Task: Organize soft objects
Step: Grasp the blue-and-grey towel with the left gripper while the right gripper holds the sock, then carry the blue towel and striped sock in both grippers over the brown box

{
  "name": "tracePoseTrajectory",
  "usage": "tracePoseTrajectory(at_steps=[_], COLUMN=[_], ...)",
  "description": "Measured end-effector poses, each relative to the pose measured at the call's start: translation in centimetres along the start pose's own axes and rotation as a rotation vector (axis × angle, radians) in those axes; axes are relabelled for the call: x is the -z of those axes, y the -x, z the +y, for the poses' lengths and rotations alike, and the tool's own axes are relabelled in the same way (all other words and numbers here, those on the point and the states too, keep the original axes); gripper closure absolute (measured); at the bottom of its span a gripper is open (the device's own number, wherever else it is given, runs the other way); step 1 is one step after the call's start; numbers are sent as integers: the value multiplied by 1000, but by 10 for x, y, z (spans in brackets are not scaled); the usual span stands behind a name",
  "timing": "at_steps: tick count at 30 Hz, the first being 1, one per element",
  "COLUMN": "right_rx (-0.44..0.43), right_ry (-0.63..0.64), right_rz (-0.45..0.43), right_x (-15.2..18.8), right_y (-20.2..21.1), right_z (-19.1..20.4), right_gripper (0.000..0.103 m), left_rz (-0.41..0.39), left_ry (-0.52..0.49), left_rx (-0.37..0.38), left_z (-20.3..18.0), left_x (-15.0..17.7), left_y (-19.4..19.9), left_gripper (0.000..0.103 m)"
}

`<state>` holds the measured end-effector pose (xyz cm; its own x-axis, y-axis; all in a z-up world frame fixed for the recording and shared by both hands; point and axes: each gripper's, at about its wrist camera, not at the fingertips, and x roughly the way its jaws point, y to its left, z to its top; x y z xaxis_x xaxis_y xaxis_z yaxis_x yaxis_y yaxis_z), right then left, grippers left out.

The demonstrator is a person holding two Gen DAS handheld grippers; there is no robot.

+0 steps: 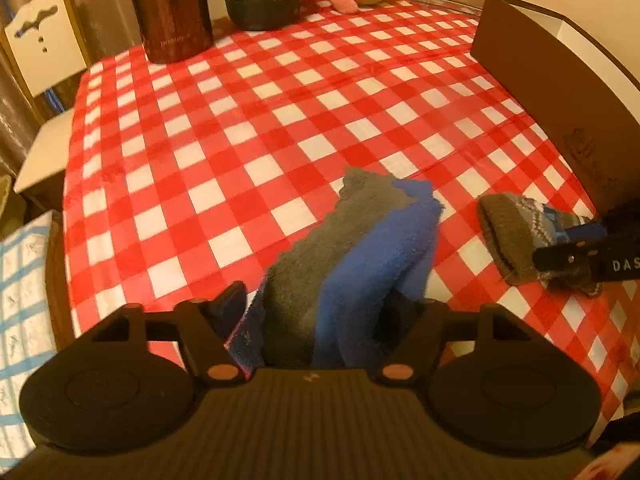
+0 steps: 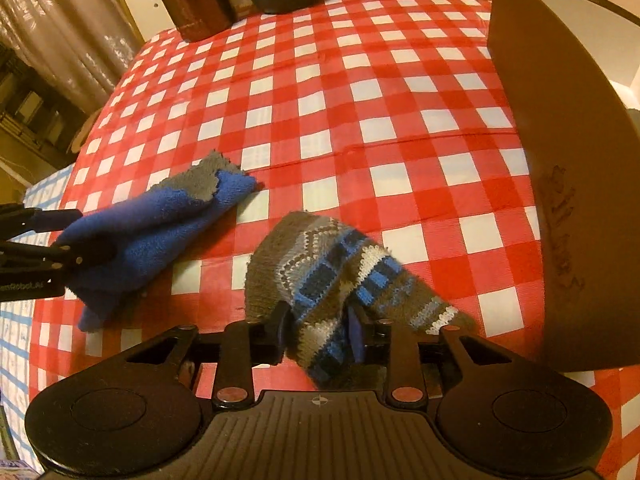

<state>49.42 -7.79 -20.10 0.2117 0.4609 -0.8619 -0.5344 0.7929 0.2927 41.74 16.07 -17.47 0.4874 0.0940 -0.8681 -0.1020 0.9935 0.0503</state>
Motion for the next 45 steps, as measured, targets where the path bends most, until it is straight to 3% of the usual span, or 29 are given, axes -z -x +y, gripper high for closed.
tracePoseTrajectory(at_steps=[7,13,17,20,22,25,32,33,36,37,38,45], right_rx=[-1,3,30,66,89,98,92,88,94,87,55,49], right_ry=[18,28,54,98,126,151,177,181,207,211,202,180], right_rz=[4,2,-4,-6,-3,-2,-25,-32,-56,-63,-55,-70], right_x=[-4,-7,-9,-9,-8,-6,-2,-1,2,2,0,4], right_y=[-8,-9,-9,-11,-13,-15,-16,-15,-12,-10,-9,-4], right_z=[6,7,9,13,16,18,16,16,15,14,12,14], right_gripper=[57,51,45,38,35,33,31,32,57,77,88,89], left_rz=[28,63,55,38,33,39,62,67,85,89,93,91], left_ry=[25,40,-23,-90,-70,-42,17,23,30,32,35,30], left_rx=[99,148,140,93,102,133,135,131,116,112,110,103], left_z=[12,5,-15,-29,-27,-22,-25,-26,-29,-30,-31,-36], left_x=[3,4,6,8,6,3,-2,-2,-5,-6,-6,-8], left_y=[-20,-27,-27,-28,-28,-26,-25,-24,-24,-24,-24,-19], left_gripper=[22,25,32,39,57,71,79,79,79,79,79,80])
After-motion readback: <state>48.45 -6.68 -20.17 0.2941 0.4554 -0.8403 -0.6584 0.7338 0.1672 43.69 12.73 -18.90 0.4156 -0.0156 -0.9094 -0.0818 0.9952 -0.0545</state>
